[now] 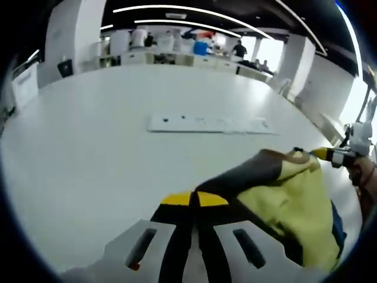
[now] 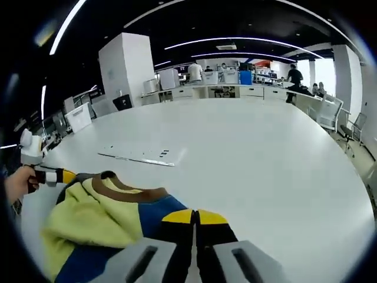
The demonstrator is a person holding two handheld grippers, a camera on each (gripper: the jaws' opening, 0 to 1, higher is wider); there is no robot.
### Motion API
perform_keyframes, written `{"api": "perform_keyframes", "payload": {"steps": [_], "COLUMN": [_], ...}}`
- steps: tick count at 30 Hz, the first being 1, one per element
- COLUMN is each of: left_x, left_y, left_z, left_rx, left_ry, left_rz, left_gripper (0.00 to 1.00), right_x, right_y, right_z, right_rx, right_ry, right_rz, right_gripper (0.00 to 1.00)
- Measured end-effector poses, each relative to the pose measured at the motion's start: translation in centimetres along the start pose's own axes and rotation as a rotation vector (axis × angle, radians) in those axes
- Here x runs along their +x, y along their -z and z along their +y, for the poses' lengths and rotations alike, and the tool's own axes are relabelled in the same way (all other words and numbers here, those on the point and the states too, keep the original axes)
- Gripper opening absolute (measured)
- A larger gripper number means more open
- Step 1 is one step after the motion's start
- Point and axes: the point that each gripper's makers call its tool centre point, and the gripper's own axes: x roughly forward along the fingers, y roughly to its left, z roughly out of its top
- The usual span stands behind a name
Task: Fold the garment on the visible template until the final outline fits inside the template.
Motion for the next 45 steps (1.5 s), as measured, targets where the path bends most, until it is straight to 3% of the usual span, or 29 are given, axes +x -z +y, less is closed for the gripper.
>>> {"api": "perform_keyframes", "payload": {"steps": [1, 11, 15, 20, 23, 30, 39, 45], "left_x": [0.0, 0.1, -0.9, -2.1, -3.1, -5.0, -6.1, -6.0], "left_y": [-0.4, -0.6, -1.9, -3.1, -3.3, -2.1, -0.4, 1.3], "left_z": [0.2, 0.2, -0.2, -0.8, -1.2, -2.9, -4.7, -5.8], "left_rx": [0.009, 0.056, 0.063, 0.076, 0.095, 0.109, 0.126, 0.101], "left_ry": [-0.005, -0.020, -0.023, -0.014, -0.010, 0.037, 0.080, 0.102], "left_rz": [-0.020, -0.022, -0.080, -0.108, -0.113, -0.092, -0.074, -0.032], "left_gripper": [0.00, 0.00, 0.04, 0.26, 0.32, 0.36, 0.43, 0.38], "right_x": [0.1, 0.8, 0.4, -0.8, -1.6, -3.8, -5.8, -6.3], "right_y": [0.0, 0.0, -0.4, -1.0, -1.4, -0.6, 1.2, 3.0], "right_z": [0.0, -0.1, -0.2, 0.5, 1.4, 4.1, 6.5, 7.7], "right_rx": [0.005, 0.050, 0.061, 0.117, 0.110, 0.079, 0.064, 0.062], "right_ry": [0.001, 0.022, 0.032, 0.019, 0.003, -0.060, -0.098, -0.098], "right_rz": [0.000, -0.020, -0.025, -0.030, -0.026, 0.043, 0.095, 0.144], "right_gripper": [0.00, 0.00, 0.00, 0.18, 0.32, 0.43, 0.44, 0.43]}}
